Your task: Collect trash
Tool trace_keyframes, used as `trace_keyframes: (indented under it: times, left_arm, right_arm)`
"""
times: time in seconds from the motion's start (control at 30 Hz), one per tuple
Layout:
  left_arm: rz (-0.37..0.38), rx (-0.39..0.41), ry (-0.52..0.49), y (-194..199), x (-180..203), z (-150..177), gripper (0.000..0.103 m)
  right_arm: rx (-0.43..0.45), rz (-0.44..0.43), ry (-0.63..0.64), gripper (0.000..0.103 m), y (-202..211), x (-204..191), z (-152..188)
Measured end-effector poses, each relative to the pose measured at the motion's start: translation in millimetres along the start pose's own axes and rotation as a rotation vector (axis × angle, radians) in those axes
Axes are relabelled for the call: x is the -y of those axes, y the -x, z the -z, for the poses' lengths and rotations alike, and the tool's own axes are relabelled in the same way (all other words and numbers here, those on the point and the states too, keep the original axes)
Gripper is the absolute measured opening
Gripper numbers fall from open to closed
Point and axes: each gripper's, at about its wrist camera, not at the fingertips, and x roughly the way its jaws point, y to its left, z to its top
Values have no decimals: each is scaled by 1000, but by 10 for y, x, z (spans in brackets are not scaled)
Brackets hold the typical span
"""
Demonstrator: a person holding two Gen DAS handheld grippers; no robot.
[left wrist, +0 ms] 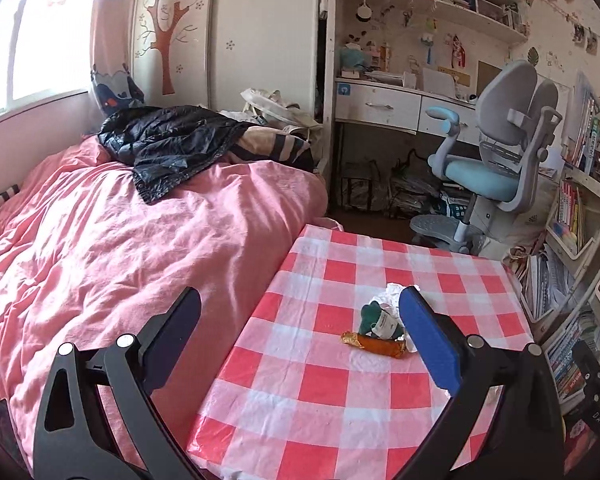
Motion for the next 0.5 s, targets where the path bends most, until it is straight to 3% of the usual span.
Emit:
trace_keyframes:
  times: [0.27, 0.5]
  left_arm:
    - [-9, -8, 17, -11, -95, -6, 96]
    - [-15, -12, -4, -17, -54, 16, 96]
  right_arm:
    - [20, -4, 83, 95, 21, -173, -17]
    - [40, 3, 70, 95, 37, -125, -37]
